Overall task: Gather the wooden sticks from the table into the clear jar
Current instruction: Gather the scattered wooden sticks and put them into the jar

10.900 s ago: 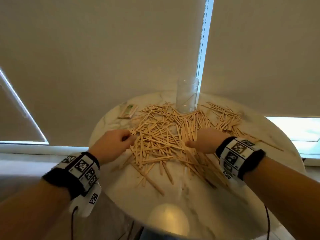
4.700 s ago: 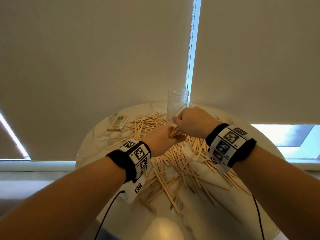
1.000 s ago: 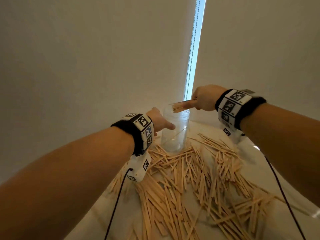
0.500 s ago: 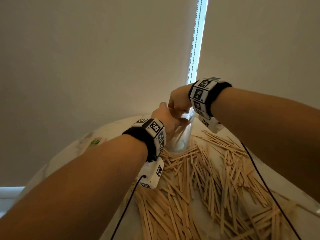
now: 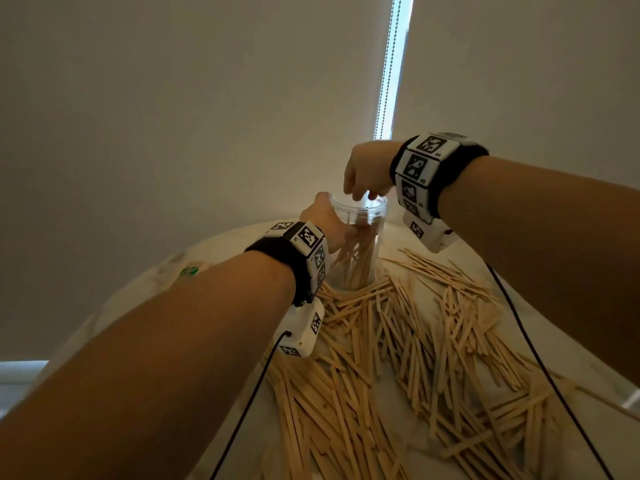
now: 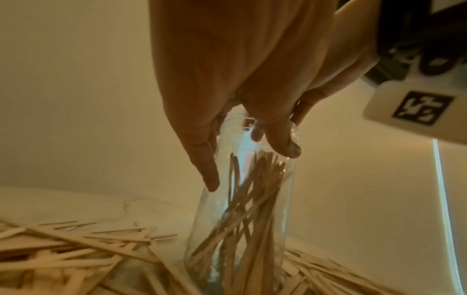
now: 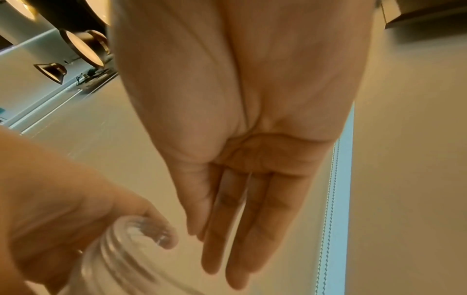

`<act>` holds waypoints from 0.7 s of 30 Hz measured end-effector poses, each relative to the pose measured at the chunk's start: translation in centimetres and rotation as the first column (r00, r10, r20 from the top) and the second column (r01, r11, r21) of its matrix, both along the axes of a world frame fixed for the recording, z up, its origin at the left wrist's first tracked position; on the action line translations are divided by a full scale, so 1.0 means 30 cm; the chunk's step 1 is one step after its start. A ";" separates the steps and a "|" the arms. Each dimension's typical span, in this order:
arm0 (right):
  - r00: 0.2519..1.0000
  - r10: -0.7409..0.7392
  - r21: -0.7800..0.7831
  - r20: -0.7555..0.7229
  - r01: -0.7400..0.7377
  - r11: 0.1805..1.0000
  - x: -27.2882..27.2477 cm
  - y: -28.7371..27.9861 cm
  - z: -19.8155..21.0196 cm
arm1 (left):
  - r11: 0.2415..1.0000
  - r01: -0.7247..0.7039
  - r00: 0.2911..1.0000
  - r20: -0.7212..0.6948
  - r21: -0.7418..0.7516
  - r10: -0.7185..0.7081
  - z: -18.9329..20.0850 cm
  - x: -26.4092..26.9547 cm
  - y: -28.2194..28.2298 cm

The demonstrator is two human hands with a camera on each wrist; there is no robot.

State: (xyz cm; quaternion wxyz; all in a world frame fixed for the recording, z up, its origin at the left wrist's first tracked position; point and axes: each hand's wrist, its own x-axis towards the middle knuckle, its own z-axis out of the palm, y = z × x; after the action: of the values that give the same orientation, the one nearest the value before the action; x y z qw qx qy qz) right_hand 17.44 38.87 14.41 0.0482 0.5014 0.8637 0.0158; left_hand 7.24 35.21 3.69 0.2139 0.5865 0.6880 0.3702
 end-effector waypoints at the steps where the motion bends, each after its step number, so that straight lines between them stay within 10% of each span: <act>1: 0.998 -0.001 0.051 -0.056 0.004 0.999 0.018 -0.022 0.021 | 1.000 0.002 1.000 -0.003 -0.016 -0.002 0.010 0.001 -0.016; 10: 0.926 0.027 0.030 -0.376 -0.016 0.999 0.230 -0.400 -0.073 | 0.993 -0.026 0.992 -0.128 -0.111 0.012 0.056 -0.088 -0.352; 21: 0.957 0.077 -0.395 0.278 0.040 0.918 0.304 -0.956 -0.344 | 0.758 0.045 0.742 -0.486 -0.651 -0.462 0.000 -0.053 -1.004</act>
State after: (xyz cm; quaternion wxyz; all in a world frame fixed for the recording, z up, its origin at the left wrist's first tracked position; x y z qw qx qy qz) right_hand 26.54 10.19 4.09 0.2737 0.4652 0.8374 -0.0860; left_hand 5.64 5.10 3.69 0.2006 0.6682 0.7068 -0.1170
